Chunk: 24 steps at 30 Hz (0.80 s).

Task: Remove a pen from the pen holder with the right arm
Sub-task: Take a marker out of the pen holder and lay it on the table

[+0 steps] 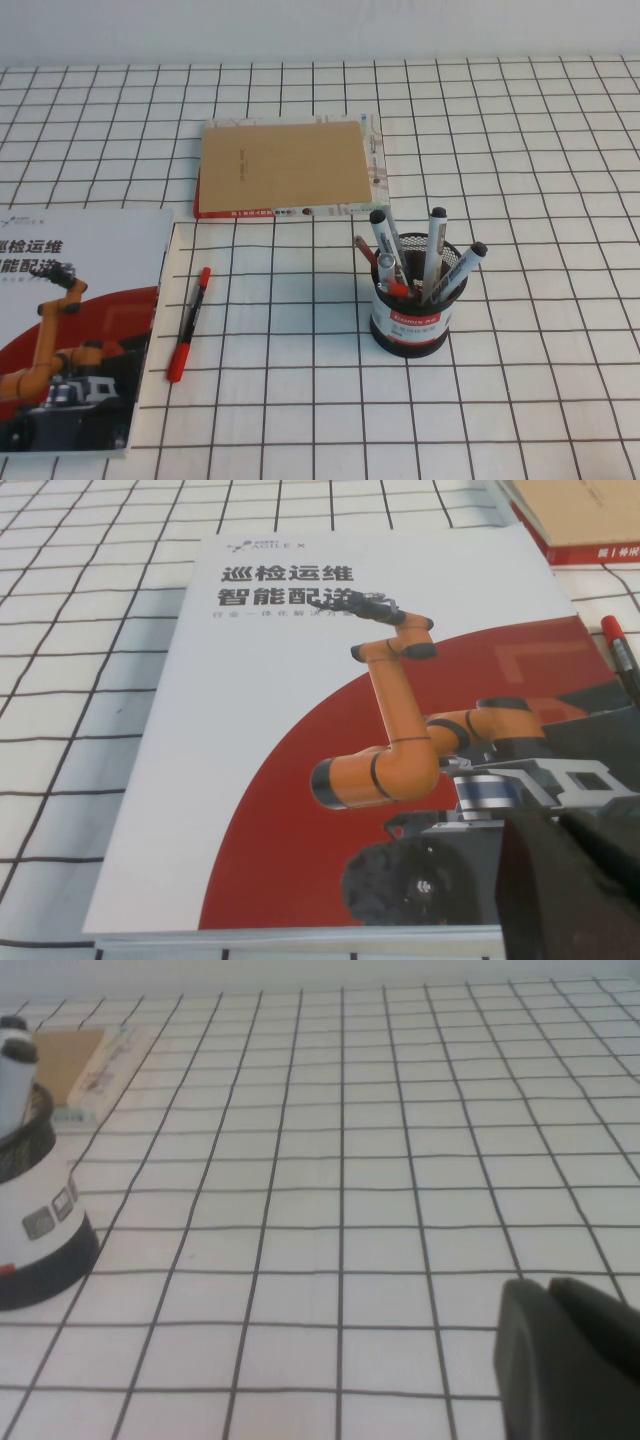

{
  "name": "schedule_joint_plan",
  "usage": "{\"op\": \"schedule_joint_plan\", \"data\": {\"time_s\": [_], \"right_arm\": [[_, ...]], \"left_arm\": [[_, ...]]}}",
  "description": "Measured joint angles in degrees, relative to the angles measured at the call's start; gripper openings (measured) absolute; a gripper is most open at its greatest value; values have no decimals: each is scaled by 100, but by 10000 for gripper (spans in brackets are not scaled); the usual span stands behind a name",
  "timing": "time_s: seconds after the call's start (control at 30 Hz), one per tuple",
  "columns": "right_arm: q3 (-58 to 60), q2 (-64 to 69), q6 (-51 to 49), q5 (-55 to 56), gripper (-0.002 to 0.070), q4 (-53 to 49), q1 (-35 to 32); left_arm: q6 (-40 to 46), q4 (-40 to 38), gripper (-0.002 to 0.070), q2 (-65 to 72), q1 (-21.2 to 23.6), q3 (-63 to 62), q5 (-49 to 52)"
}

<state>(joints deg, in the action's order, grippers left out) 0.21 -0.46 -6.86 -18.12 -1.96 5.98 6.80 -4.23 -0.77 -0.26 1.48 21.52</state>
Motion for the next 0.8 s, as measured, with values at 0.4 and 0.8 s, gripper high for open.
{"op": "schedule_joint_plan", "data": {"time_s": [0.4,0.8], "right_arm": [[115,-3,1356,-163,-15,690,-97],[115,-3,1399,-163,-15,767,-97]], "left_arm": [[0,0,-5,0,0,0,0],[0,0,-5,0,0,0,0]]}}
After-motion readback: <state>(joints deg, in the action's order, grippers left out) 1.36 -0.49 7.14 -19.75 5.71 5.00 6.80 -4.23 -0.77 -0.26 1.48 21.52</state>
